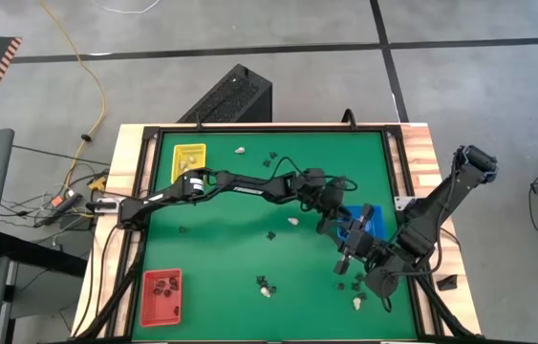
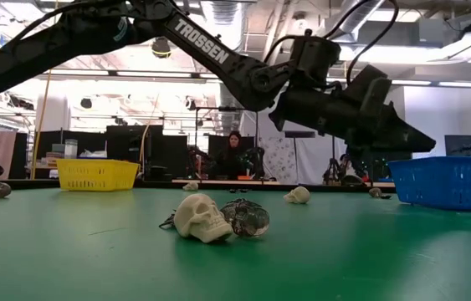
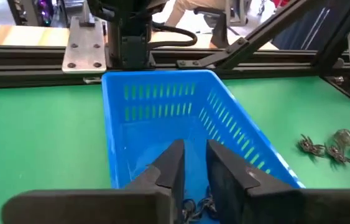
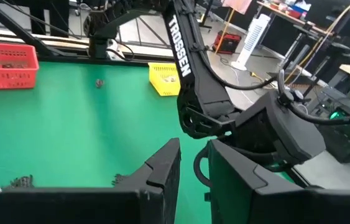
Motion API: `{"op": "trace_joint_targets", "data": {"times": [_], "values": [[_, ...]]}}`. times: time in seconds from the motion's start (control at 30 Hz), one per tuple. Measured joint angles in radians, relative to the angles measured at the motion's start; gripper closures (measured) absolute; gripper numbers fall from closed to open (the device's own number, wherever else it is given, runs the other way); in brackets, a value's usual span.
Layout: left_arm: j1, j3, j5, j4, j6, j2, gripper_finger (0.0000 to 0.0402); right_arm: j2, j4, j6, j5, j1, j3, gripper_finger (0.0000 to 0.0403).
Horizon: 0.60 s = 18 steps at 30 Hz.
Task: Sort Halloween decoration
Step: Put the black spider toy into the blue bin
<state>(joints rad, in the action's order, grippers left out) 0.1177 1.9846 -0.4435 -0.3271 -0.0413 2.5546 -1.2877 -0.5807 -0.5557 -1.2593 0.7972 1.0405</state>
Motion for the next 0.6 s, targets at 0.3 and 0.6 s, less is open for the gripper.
{"op": "trace_joint_targets", "data": {"times": [0.3, 0.6], "values": [[0.022, 0.000, -0.105, 0.158, 0.044, -0.046, 0.0302, 0.000, -0.002, -0.006, 0.004, -0.015, 0.000, 0.0284], [0.032, -0.192, 0.049, 0.694, 0.347, -0.382, 0.0323, 0.000, -0.035, -0.030, 0.009, 0.007, 0.000, 0.0284]]}}
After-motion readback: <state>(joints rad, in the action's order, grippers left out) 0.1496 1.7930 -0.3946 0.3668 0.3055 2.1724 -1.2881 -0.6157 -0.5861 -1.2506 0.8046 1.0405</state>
